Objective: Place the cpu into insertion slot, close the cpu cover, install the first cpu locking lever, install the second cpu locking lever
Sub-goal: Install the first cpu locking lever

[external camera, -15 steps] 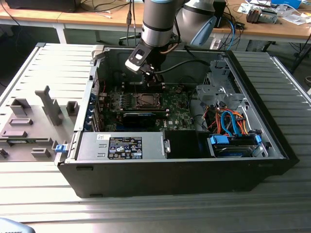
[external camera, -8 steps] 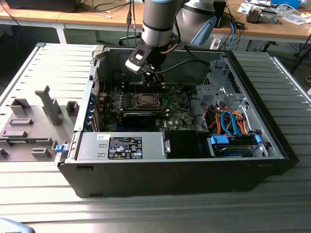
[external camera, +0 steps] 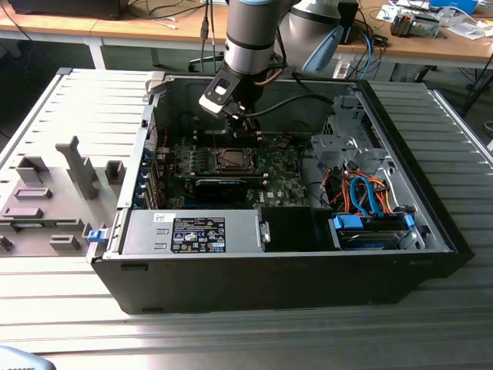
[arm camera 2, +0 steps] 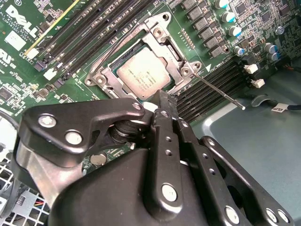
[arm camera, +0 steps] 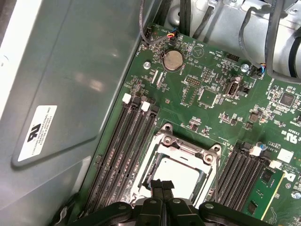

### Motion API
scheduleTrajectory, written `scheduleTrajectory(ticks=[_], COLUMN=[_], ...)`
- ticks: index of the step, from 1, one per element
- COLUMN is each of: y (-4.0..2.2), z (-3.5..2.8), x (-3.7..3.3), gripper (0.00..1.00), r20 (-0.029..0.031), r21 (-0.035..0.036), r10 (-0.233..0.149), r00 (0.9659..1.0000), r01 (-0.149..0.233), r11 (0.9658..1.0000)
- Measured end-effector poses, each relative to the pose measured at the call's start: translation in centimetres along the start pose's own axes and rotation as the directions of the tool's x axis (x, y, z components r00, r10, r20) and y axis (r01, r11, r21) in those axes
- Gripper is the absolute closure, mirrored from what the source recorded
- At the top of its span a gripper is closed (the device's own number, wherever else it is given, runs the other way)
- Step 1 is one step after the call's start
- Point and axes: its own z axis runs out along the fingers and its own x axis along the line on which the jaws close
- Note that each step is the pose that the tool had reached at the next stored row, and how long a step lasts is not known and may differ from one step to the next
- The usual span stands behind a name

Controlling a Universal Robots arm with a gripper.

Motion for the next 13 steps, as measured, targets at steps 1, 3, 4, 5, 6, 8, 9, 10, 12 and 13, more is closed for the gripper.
scheduleTrajectory(ticks=[1,3,4,5,6,8,9,10,12,13], y=[0.0,0.0,0.0,0.0,0.0,0.0,0.0,0.0,0.0,0.0], z=[0.0,0.0,0.0,0.0,0.0,0.0,0.0,0.0,0.0,0.0], x=[0.0,0.0,0.0,0.0,0.0,0.0,0.0,0.0,0.0,0.0], gripper=[0.89,0.89,0.89,0.89,0.89,0.89,0.89,0.89,0.89,0.89], r20=[0.0,0.0001,0.0002,0.0002,0.0003,0.0003,0.0004,0.0004,0.0005,0.0005], r21=[0.0001,0.0003,0.0004,0.0003,0.0005,0.0007,0.0008,0.0009,0.001,0.0011], r10=[-0.001,-0.004,-0.005,-0.006,-0.007,-0.009,-0.011,-0.012,-0.013,-0.014], r00=[1.0,1.0,1.0,1.0,1.0,1.0,0.9999,0.9999,0.9999,0.9999], r01=[0.001,0.004,0.005,0.006,0.007,0.009,0.011,0.012,0.013,0.014], r11=[1.0,1.0,1.0,1.0,1.0,1.0,0.9999,0.9999,0.9999,0.9999])
